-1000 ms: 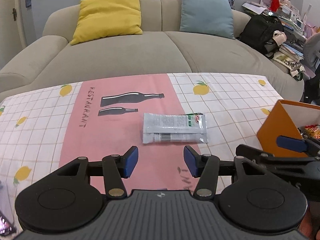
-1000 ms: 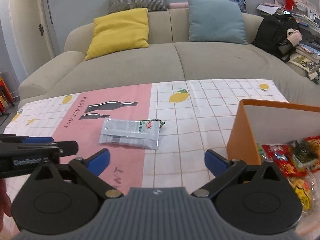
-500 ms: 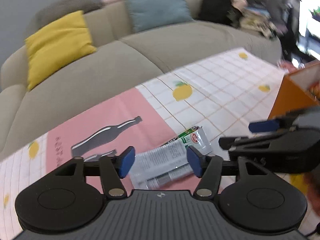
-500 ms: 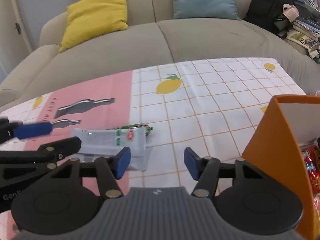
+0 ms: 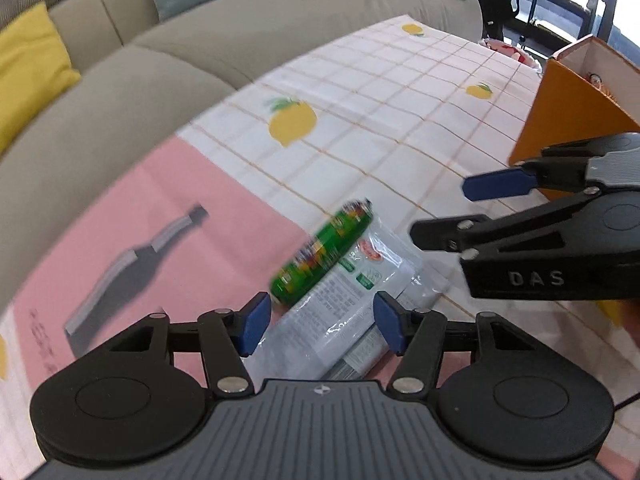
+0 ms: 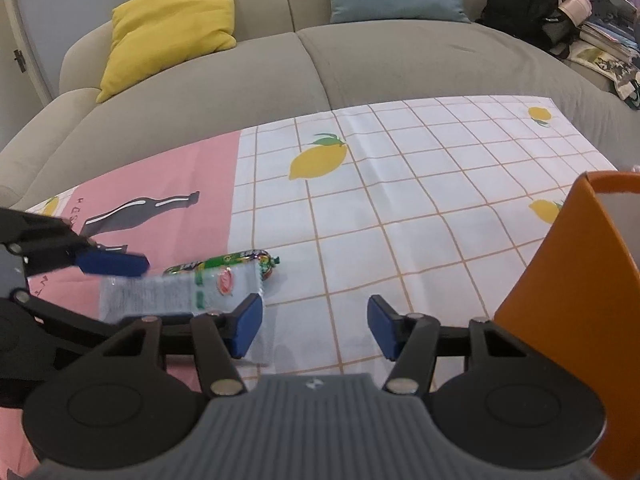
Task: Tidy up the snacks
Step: 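Grasp the white-green packet with the left tool while the right tool approaches the green sausage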
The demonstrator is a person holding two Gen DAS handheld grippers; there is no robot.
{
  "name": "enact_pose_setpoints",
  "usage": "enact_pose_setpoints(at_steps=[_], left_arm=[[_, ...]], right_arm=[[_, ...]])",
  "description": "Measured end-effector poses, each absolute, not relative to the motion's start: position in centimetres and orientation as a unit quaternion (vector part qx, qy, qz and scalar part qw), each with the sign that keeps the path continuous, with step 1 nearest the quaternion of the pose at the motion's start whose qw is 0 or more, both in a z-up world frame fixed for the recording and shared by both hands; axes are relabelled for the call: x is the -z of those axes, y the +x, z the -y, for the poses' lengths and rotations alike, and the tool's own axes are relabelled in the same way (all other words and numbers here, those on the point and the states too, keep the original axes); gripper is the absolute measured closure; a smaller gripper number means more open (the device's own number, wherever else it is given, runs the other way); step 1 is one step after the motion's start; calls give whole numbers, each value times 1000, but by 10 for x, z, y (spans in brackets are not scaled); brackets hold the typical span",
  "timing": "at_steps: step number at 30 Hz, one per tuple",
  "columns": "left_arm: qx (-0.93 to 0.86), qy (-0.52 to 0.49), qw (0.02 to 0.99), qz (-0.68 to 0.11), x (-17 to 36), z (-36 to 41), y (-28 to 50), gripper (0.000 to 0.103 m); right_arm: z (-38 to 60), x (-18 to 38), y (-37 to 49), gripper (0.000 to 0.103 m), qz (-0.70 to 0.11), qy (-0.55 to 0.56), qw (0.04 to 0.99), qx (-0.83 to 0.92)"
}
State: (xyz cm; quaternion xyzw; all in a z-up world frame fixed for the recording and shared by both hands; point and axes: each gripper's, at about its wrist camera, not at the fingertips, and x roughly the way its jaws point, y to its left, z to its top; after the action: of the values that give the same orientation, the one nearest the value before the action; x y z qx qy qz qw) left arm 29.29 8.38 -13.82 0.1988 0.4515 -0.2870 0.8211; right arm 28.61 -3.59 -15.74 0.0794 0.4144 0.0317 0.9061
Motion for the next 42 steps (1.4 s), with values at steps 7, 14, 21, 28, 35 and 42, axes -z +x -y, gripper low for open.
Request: enact_pose_setpoints(at_steps=[7, 14, 21, 28, 35, 42], left_arm=[[301, 200, 816, -452, 141, -81, 274, 34], [306, 266, 807, -430, 147, -71, 284, 16], [289, 179, 806, -485, 156, -86, 300, 8], [178, 110, 810, -548, 151, -86, 283, 12], [200, 130, 810, -536, 153, -82, 259, 2], [165, 97, 835, -516, 150, -88, 247, 28]], right_arm=[[40, 159, 282, 45, -413, 77, 907, -24], [50, 166, 270, 45, -430, 77, 899, -19], [51, 171, 265, 45, -434, 86, 896, -21], [48, 172, 263, 45, -429, 78, 899, -23], [49, 172, 260, 45, -431, 73, 899, -29], [56, 170, 257, 45, -444, 74, 892, -37]])
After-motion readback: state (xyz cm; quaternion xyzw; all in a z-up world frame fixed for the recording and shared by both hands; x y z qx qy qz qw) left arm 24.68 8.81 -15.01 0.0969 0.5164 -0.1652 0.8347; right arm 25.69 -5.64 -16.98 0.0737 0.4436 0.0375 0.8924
